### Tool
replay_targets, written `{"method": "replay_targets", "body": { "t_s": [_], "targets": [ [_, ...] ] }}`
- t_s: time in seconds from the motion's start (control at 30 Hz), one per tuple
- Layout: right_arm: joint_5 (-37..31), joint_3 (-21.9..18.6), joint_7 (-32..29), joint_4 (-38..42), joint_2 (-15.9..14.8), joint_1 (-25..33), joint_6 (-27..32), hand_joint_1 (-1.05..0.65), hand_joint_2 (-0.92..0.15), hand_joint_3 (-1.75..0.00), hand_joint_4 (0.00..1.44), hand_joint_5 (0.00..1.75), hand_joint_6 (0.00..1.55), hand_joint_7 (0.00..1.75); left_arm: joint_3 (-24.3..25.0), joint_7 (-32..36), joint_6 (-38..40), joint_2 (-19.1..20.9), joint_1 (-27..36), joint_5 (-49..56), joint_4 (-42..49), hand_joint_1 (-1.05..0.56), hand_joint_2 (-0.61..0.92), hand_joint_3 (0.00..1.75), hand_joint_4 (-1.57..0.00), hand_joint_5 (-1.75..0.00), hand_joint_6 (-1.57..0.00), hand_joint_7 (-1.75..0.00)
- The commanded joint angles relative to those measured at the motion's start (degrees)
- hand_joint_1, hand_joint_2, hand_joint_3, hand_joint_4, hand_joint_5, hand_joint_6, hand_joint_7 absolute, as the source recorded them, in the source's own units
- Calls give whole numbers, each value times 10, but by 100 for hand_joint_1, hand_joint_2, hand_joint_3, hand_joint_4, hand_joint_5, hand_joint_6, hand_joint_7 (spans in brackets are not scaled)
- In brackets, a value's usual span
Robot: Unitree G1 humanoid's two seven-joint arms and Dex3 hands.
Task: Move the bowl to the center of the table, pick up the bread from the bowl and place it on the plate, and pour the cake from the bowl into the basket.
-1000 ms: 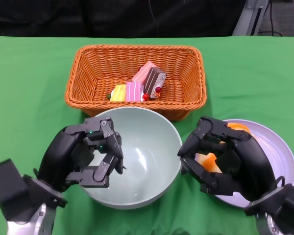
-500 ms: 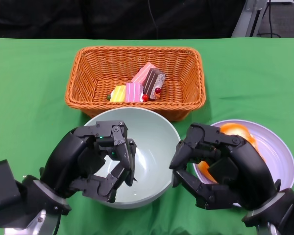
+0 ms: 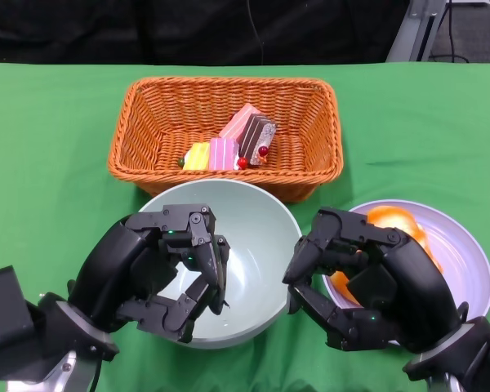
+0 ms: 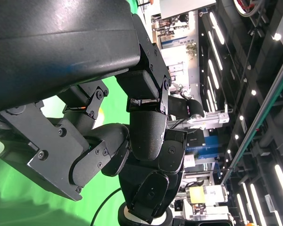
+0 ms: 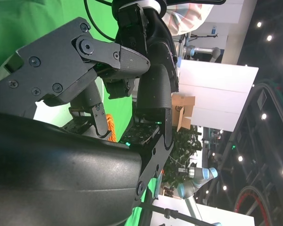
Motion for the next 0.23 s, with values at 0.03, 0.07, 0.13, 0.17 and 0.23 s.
{"method": "replay_targets", "body": {
  "t_s": [0.03,0.07,0.13,0.17,0.23],
  "targets": [
    [10,-4,3,5,-2,-3,-12,-35,-56,-80,75,158,72,125,7,-6,-1,5,3,-1,4,-9,37,145,-88,-169,-85,-145],
    [11,-4,4,5,-3,-4,-11,-36,-57,-79,75,158,72,125,7,-7,-2,5,2,-1,6,-9,38,145,-88,-169,-84,-145],
    [12,-5,4,2,-4,-3,-6,-37,-57,-78,74,157,72,125,7,-9,-3,5,1,0,8,-9,38,145,-88,-169,-84,-145],
    [10,-5,3,1,-4,-3,-5,-36,-57,-77,74,157,72,125,6,-9,-3,5,0,1,9,-9,37,145,-88,-169,-84,-145],
    [8,-5,3,1,-5,-3,-7,-36,-58,-76,74,157,72,126,5,-9,-10,4,-1,6,10,-9,37,146,-87,-170,-84,-145]
  ]
}}
